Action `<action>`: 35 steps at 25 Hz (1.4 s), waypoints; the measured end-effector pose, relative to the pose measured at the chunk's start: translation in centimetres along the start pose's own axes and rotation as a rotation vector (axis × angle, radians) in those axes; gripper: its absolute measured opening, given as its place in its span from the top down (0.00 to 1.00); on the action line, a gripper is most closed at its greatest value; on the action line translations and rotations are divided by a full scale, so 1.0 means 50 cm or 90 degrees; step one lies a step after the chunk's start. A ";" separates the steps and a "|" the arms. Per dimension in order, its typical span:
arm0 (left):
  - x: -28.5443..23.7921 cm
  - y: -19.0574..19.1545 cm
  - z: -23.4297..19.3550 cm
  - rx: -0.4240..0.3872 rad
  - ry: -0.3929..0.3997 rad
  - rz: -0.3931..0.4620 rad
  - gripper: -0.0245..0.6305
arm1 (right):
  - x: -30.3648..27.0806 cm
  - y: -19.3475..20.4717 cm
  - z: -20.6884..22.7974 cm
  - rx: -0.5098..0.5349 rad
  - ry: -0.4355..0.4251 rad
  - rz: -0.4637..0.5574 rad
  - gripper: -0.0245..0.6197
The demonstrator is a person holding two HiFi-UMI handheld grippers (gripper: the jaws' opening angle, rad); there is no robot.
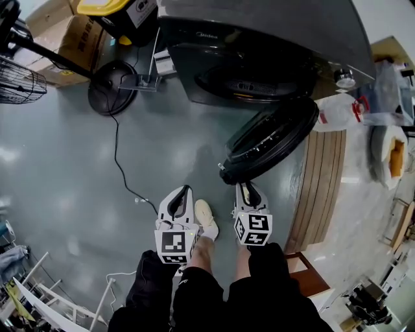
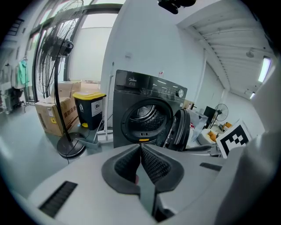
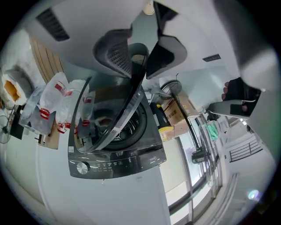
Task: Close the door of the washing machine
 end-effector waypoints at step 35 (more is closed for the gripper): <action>-0.099 -0.142 -0.157 0.092 -0.204 0.026 0.92 | -0.237 -0.214 -0.141 0.192 -0.166 -0.012 0.85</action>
Point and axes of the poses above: the fingertips, and each gripper's own axes: x backward along the fingers, z to its right, y out of its underside, the point moved 1 cm from there along x, backward along the fingers, and after that the axes turned 8 degrees about -x, right-handed, at the moved point
